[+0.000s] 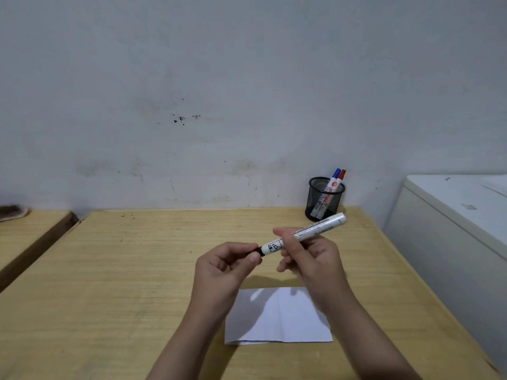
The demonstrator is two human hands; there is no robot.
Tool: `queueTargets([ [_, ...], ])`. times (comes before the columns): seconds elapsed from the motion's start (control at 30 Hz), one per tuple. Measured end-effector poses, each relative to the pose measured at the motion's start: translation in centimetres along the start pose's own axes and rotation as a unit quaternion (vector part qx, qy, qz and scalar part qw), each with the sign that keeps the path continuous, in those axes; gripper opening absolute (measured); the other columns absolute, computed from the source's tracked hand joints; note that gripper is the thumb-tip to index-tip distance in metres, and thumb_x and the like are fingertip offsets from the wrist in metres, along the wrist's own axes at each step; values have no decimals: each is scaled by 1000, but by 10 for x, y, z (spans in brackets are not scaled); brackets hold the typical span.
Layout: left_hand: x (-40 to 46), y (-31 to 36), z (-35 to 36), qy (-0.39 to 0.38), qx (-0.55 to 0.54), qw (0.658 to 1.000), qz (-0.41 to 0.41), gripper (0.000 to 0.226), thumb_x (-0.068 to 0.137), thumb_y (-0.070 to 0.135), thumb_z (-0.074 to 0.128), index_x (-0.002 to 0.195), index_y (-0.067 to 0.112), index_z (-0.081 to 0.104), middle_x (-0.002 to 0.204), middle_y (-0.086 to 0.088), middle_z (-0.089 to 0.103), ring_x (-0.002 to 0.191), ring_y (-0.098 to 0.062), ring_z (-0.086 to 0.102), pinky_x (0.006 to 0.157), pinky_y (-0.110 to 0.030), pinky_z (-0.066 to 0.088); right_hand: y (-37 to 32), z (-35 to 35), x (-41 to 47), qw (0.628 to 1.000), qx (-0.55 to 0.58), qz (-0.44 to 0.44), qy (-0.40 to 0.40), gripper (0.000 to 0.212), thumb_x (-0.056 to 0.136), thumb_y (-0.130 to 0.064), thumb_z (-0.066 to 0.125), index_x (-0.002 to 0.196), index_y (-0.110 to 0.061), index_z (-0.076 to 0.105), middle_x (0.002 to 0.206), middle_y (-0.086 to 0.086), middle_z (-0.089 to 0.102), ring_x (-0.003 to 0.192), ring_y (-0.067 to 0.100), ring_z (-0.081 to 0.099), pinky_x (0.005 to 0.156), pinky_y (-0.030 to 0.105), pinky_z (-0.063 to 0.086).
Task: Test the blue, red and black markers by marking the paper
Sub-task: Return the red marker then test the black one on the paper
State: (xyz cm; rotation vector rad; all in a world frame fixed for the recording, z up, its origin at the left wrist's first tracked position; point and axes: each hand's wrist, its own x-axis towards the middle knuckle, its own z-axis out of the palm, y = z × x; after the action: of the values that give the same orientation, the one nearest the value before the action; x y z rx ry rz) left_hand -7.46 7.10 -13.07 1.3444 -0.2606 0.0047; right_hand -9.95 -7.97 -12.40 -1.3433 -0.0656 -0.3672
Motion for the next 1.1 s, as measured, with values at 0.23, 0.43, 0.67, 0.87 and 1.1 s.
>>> queueTargets([
  [0.23,17,1,6,74,48,995,43,14,72,0,74,75,14,75,72,-2,75,71,-9,67,64,-14,53,-2,-17,0,968,-215,-100,83,19,68,-29,81,65,-15,69,53,-2,61,48,10,52,52,26,47],
  [0.43,31,6,31,36,110,989,89,11,69,2,76,72,12,72,60,6,70,57,-4,60,58,-11,47,-2,-34,27,829,-461,-316,-11,28,70,-17,77,97,-15,71,88,-4,72,83,9,61,75,26,50],
  [0.67,68,12,57,-10,181,975,131,23,72,29,75,94,23,69,88,6,73,82,-4,67,75,-5,46,-33,-69,62,865,-390,-306,75,62,76,-5,73,128,-31,52,80,-11,64,70,6,64,73,12,51],
  [0.87,120,-16,95,-19,281,949,140,26,78,34,69,101,23,65,103,12,64,93,-3,56,69,-4,38,-66,-120,128,887,-284,-262,252,46,80,-5,68,120,-24,53,72,1,64,50,0,56,60,12,48],
  [1.1,183,-59,146,-49,378,912,152,40,77,43,66,109,18,64,114,1,65,104,-22,57,88,-42,50,-41,-148,188,866,-381,-196,256,44,78,-7,67,118,-22,55,69,0,63,55,0,62,61,13,48],
])
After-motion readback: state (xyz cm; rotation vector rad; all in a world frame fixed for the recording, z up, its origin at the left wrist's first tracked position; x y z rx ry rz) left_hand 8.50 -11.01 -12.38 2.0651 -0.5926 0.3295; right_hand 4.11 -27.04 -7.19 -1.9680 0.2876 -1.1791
